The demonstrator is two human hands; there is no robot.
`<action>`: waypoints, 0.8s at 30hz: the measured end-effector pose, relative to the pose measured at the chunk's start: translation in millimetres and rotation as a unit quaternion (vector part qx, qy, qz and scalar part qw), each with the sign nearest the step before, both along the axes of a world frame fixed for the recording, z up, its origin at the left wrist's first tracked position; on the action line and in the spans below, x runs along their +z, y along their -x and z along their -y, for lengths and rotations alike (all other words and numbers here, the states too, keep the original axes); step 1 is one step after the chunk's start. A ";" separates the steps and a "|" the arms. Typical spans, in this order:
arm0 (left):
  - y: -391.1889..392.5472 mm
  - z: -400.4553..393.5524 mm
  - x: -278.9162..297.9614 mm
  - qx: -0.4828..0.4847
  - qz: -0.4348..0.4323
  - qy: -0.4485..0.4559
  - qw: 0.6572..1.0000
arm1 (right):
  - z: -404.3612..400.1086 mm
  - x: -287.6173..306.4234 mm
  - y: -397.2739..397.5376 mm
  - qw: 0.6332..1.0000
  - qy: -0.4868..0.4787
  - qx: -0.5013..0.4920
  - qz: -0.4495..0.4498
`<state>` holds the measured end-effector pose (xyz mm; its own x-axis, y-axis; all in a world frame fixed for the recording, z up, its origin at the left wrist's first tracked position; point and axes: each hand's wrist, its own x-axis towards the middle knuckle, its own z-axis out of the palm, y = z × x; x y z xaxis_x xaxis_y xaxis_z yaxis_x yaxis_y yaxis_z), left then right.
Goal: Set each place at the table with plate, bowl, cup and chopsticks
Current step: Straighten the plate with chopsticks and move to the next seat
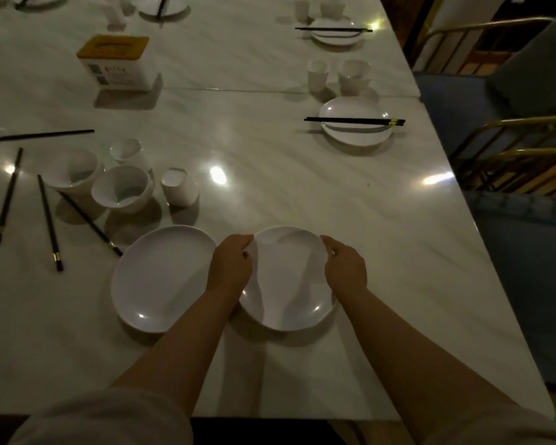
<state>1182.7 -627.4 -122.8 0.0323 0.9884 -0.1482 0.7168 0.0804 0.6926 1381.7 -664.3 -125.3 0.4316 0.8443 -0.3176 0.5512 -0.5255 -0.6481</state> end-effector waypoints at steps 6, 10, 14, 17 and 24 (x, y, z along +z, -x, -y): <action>3.3 12.3 0.3 0.020 0.006 -0.021 1.000 | -8.6 -5.8 2.2 0.996 -0.018 -0.069 -0.062; 11.5 12.9 0.5 0.034 -0.003 -0.009 0.999 | -6.7 -8.1 7.9 0.999 -0.010 -0.029 -0.044; 22.5 13.5 1.6 0.035 -0.022 -0.009 0.999 | -8.1 -5.7 16.5 1.000 -0.008 0.004 -0.028; 31.9 12.4 2.3 0.058 -0.020 -0.002 0.998 | -11.0 -0.5 25.7 0.999 -0.003 0.036 -0.016; 45.8 10.5 3.5 0.105 -0.007 0.013 0.994 | -22.9 0.9 36.3 0.991 -0.010 0.126 0.032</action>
